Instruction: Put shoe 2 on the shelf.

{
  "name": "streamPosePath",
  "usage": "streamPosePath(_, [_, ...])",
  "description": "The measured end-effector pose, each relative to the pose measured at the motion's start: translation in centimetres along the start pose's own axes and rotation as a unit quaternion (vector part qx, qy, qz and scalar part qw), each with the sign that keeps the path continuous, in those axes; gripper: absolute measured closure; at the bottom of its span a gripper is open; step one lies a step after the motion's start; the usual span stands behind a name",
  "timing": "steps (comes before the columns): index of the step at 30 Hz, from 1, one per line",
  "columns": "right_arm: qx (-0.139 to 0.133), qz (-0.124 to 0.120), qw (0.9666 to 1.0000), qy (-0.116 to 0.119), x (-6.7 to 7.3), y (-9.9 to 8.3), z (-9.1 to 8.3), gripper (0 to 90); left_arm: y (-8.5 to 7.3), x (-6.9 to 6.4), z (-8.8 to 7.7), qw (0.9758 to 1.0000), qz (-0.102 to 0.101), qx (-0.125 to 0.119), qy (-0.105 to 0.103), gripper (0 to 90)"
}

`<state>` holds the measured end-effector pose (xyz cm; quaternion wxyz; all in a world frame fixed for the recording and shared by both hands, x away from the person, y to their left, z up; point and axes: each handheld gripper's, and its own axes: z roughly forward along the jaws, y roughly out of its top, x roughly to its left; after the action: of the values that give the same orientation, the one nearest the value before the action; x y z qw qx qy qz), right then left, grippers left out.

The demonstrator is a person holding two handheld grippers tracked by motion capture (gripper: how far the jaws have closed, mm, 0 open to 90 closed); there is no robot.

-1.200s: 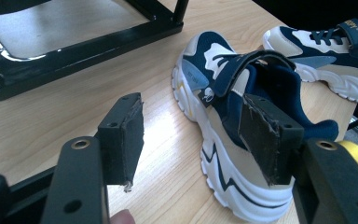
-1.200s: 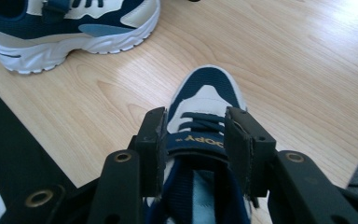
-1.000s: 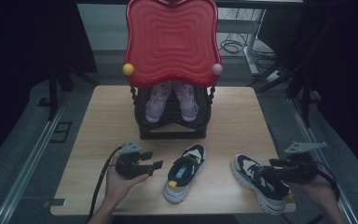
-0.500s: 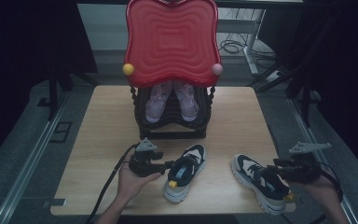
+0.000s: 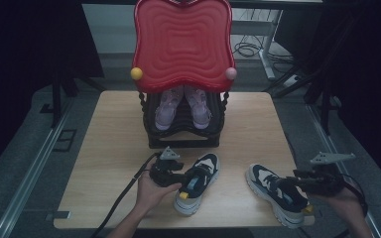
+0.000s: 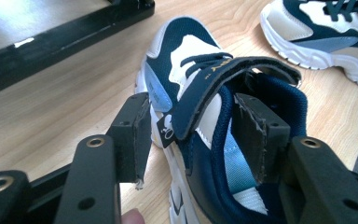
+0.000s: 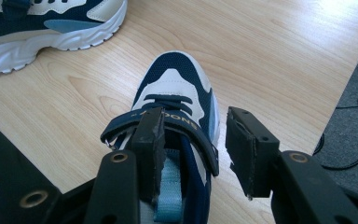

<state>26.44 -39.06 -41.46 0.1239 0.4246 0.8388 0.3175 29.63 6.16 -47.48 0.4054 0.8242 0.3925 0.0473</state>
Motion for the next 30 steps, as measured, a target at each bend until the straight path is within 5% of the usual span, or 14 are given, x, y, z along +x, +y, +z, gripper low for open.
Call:
streamPosePath(11, [0.009,0.007,0.9999,-0.002,-0.4,-0.3,-0.2,56.8,0.2,-0.3,1.6,0.9994,0.015,0.028,0.012,57.7])
streamPosePath(21, [0.034,0.019,0.9992,-0.001,-0.9,-1.0,0.9,53.2,0.2,-0.4,1.7,0.9996,0.011,0.026,0.010,61.8])
streamPosePath(30, [0.084,0.016,0.9963,0.009,-1.4,-1.3,3.1,53.9,0.4,-0.4,1.9,0.9992,0.016,0.034,0.012,59.9])
